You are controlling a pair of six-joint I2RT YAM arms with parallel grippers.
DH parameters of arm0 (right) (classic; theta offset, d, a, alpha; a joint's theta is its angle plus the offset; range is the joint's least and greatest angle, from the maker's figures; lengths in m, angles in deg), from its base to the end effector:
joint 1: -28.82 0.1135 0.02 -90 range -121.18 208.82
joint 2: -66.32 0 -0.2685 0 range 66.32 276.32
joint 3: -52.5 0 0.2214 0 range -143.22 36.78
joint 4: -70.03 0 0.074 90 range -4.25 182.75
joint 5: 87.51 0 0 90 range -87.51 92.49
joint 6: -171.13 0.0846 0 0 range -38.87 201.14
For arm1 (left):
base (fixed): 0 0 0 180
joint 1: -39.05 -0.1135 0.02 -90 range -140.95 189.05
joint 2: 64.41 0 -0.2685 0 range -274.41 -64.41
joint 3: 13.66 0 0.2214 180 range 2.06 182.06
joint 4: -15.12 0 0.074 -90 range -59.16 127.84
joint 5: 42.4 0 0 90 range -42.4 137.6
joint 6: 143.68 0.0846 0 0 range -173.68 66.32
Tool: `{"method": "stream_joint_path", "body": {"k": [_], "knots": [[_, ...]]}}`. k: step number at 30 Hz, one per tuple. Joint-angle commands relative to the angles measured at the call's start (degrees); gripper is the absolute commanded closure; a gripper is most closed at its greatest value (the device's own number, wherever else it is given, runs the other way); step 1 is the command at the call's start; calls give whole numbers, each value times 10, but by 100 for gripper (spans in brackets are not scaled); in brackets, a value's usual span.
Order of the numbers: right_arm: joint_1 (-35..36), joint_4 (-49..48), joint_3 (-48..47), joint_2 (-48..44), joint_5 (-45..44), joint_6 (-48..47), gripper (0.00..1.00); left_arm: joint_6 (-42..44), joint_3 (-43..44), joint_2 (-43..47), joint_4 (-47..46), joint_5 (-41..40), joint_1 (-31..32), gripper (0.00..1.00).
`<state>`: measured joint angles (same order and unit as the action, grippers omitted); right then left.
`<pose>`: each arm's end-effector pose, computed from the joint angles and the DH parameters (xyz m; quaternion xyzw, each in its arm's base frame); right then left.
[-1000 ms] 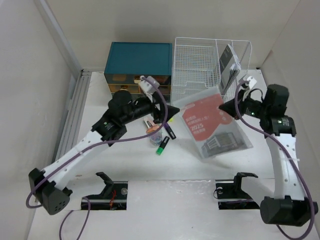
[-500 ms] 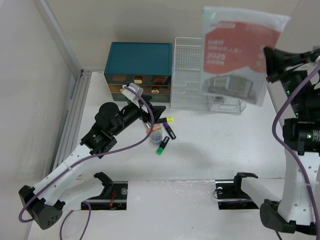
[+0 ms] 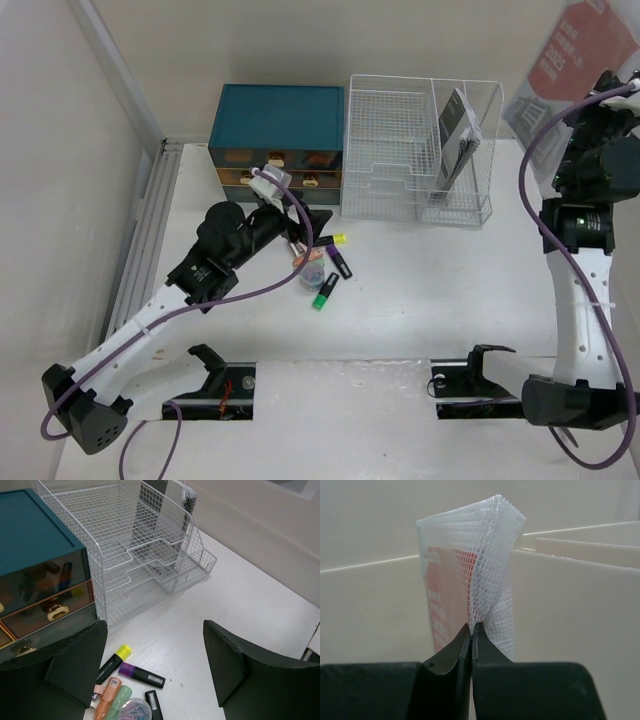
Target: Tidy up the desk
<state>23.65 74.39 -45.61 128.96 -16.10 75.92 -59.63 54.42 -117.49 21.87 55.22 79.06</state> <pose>0.2056 -0.0457 0.5601 0.1405 0.4852 -0.1568 0.8487 0.1680 -0.1557 0.4081 0.2393 0.6096 -0.3346 0.6776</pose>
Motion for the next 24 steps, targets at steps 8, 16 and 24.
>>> {"method": "stream_joint_path", "body": {"k": [8,16,24], "knots": [[19,-229,83,45,-31,-74,100,2,-1,-3,-17,13,-1,26],[57,-302,123,82,-26,-102,100,7,-1,-3,-11,24,-1,26],[102,-399,148,150,-50,-151,100,7,5,-3,-11,41,-1,26]]}}
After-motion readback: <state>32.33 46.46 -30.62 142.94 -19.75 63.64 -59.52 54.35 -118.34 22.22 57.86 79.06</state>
